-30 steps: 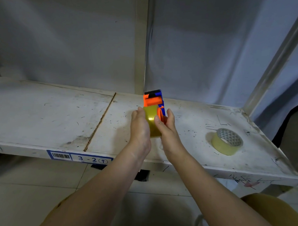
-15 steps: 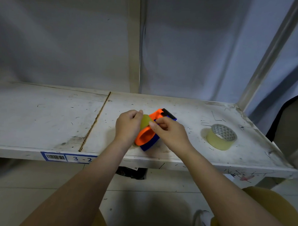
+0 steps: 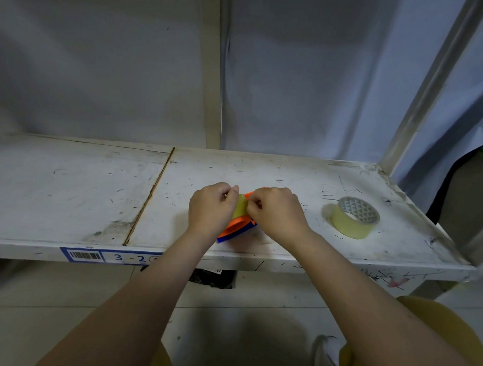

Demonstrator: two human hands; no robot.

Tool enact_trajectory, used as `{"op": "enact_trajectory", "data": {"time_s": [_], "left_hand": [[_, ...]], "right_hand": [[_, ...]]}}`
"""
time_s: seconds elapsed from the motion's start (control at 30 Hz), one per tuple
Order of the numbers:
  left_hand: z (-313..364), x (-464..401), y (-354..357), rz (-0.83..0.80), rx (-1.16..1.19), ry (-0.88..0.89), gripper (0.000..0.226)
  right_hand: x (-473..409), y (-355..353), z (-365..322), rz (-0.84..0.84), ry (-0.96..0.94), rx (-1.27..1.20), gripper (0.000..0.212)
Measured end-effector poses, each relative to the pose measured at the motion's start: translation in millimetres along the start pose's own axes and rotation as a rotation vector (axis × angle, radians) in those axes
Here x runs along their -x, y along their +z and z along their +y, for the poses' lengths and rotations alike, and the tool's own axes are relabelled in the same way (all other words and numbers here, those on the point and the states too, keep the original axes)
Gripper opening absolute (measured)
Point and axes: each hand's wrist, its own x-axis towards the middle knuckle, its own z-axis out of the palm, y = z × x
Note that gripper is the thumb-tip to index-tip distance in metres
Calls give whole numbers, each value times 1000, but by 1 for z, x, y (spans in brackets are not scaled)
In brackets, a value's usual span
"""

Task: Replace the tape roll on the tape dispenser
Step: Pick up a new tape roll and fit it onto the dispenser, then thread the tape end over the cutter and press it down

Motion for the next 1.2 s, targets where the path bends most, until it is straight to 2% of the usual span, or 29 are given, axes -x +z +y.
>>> {"op": "enact_trajectory", "data": {"time_s": [0.13, 0.23, 0.43, 0.53, 0.6, 0.67, 0.77, 0.9, 1.03, 1.2], "left_hand": [[0, -2, 1, -6, -34, 42, 43], [0, -2, 3, -14, -70, 81, 42], [4, -5, 2, -65, -177, 136, 41], [9, -7, -4, -169, -335, 239, 35], [16, -7, -8, -313, -416, 290, 31], [22, -5, -9, -461, -538, 314, 51], [24, -6, -4, -507, -708, 362, 69], [26, -16, 2, -560, -695, 319, 76], [27, -18, 5, -581, -653, 311, 73], [23, -20, 2, -570, -603, 301, 75]], "right_hand": [[0, -4, 0, -25, 41, -102, 28], [-2, -10, 0, -39, 41, -84, 19], [-5, -10, 3, -113, 41, -22, 20], [-8, -8, 9, -190, 163, -197, 19], [-12, -8, 13, -206, 242, -283, 23], [-14, -8, 15, -220, 321, -389, 21], [-14, -10, 14, -277, 410, -543, 18], [-13, -10, 15, -279, 419, -541, 22], [-13, -4, 16, -275, 329, -427, 42], [-15, 0, 16, -268, 288, -398, 35]]}}
